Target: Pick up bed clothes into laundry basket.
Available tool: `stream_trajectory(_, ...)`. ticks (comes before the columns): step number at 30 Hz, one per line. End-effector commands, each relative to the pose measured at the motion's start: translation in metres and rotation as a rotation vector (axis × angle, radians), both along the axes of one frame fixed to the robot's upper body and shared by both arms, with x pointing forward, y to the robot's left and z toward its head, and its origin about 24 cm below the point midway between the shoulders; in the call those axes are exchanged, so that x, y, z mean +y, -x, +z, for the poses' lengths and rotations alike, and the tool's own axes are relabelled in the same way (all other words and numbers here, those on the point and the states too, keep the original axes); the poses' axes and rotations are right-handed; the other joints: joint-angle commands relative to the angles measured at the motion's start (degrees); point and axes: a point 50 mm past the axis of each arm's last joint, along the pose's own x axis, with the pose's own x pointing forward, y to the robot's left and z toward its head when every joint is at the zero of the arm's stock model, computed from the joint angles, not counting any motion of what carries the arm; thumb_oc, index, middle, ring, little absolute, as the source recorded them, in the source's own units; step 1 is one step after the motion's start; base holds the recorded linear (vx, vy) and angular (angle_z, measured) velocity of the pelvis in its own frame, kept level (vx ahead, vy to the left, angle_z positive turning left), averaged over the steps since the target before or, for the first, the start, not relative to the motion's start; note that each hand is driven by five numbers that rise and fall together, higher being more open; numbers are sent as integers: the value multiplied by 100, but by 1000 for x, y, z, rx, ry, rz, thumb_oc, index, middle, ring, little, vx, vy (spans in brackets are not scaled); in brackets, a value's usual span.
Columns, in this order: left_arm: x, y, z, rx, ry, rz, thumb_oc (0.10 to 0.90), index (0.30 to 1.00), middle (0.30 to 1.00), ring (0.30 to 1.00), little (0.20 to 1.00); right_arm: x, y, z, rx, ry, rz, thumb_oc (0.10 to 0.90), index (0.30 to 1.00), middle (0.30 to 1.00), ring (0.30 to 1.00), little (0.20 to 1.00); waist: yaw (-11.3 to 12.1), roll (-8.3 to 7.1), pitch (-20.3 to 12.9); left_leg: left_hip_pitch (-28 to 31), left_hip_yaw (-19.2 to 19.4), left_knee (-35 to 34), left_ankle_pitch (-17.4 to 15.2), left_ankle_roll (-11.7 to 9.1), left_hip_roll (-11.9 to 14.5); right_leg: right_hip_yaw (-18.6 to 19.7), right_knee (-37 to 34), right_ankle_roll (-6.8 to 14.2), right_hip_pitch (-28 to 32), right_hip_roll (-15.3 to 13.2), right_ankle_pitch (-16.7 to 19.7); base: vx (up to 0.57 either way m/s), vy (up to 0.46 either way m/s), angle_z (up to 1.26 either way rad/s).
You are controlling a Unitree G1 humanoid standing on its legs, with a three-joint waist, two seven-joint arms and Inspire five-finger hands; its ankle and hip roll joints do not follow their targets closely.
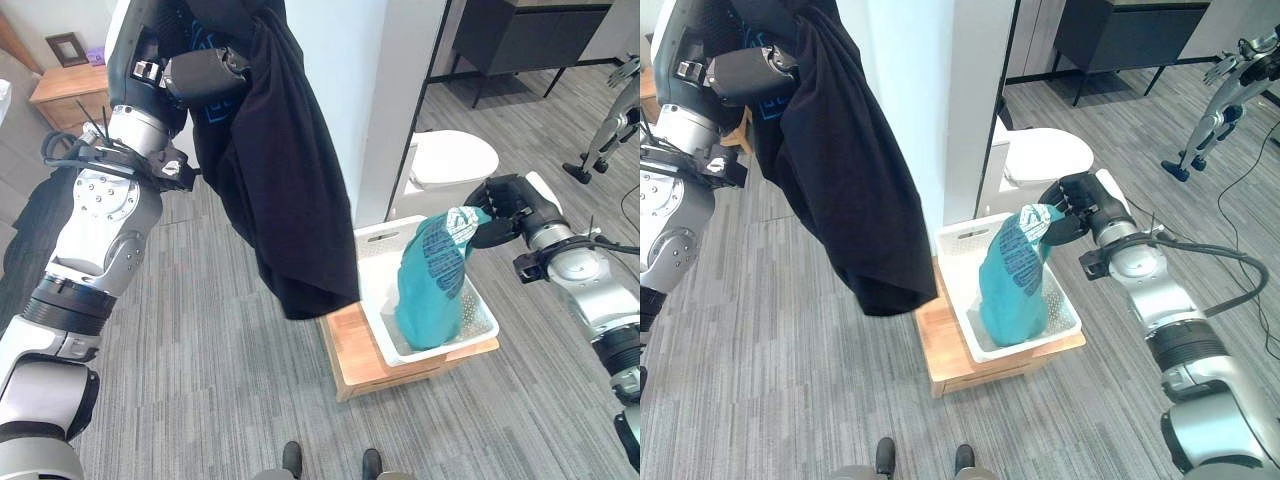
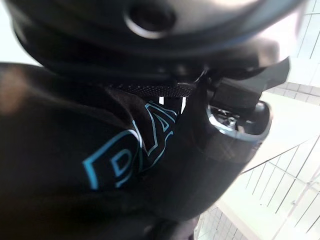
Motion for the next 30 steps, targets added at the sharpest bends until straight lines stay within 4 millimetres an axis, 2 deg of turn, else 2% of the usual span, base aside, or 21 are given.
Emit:
stream_trajectory(1, -5, 17, 50, -232, 47, -29, 400, 300, 300, 300, 300, 11, -16, 63, -201, 59, 38, 400, 300, 300, 300, 300, 153, -64, -438, -126, -8, 67, -339, -218, 5, -98, 559, 443, -235, -199, -692, -21, 2, 10)
stream_trajectory(10, -1, 19, 47, -224, 33, -22, 400, 300, 300, 300, 300, -4, -17, 26, -13, 153, -17, 400, 300, 300, 300, 300, 206, 22, -317, -198, -60, 76, -288, -236, -4, -172, 526, 429, -249, -202, -665, -3, -1, 6)
stream_trajectory(30, -1, 19, 47, -224, 33, -22, 400, 300, 300, 300, 300, -4, -17, 26, -13, 153, -17, 400, 300, 300, 300, 300, 206, 22, -317, -198, -60, 76, -288, -236, -4, -173, 526, 429, -249, -202, -665, 0, 0, 0)
